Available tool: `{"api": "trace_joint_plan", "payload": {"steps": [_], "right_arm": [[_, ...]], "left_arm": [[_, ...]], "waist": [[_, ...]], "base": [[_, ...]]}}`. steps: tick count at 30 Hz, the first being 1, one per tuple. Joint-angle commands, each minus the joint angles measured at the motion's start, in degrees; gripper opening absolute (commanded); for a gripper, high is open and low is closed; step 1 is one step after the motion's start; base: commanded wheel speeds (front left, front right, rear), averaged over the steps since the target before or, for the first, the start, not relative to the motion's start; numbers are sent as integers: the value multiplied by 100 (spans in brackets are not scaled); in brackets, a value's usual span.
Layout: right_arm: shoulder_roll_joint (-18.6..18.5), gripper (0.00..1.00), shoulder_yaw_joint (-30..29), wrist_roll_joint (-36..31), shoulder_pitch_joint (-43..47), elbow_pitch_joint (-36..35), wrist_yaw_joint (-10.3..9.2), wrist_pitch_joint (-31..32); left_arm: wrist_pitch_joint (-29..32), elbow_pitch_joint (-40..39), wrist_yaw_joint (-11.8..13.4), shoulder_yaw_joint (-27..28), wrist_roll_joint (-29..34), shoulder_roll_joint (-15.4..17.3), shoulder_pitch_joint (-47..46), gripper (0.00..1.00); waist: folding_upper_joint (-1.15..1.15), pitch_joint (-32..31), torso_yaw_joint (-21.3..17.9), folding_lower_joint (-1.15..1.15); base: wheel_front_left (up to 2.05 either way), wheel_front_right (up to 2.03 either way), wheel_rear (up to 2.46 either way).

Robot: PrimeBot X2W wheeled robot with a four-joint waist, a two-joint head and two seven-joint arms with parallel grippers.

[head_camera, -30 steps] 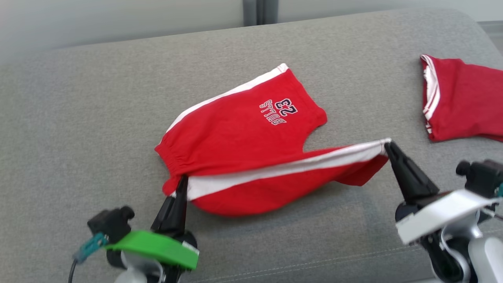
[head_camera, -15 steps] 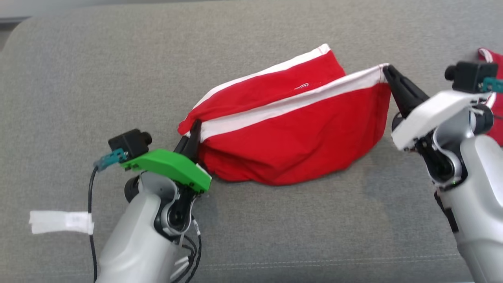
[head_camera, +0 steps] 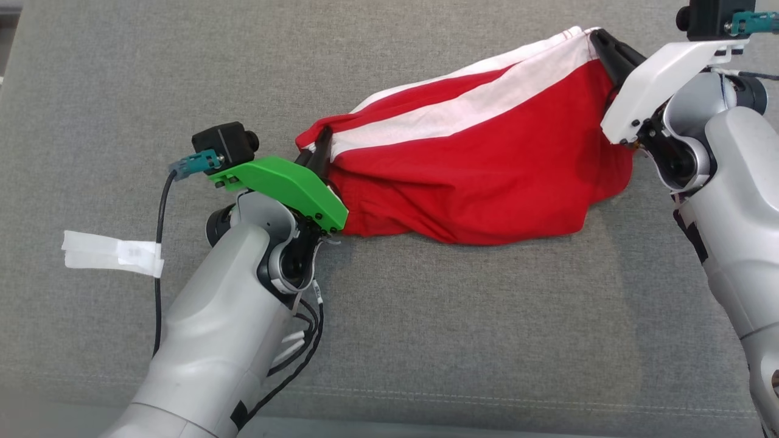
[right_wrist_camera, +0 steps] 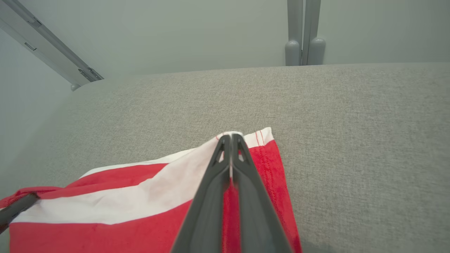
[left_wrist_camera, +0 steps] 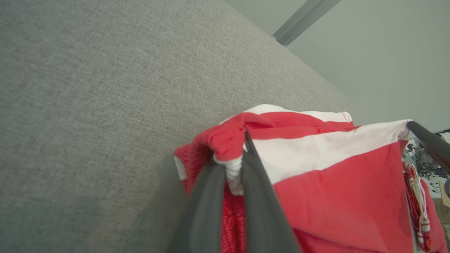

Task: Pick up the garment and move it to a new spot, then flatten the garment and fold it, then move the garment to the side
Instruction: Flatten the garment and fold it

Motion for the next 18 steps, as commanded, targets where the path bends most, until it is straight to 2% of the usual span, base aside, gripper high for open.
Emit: {"api": "trace_joint_plan", "payload": {"steps": [1, 18], "right_arm": [[-55, 0, 60, 46, -173, 161, 0, -61], [-189, 0, 677, 327, -1054, 1521, 0, -513]], "left_arm": [[-88, 65, 39, -83, -129, 16, -163, 0], [-534, 609, 91, -877, -849, 17, -812, 0]], "waist": [[0, 178, 159, -1], [0, 414, 305, -1]], "base": [[0, 0, 0], [0, 0, 0]]}}
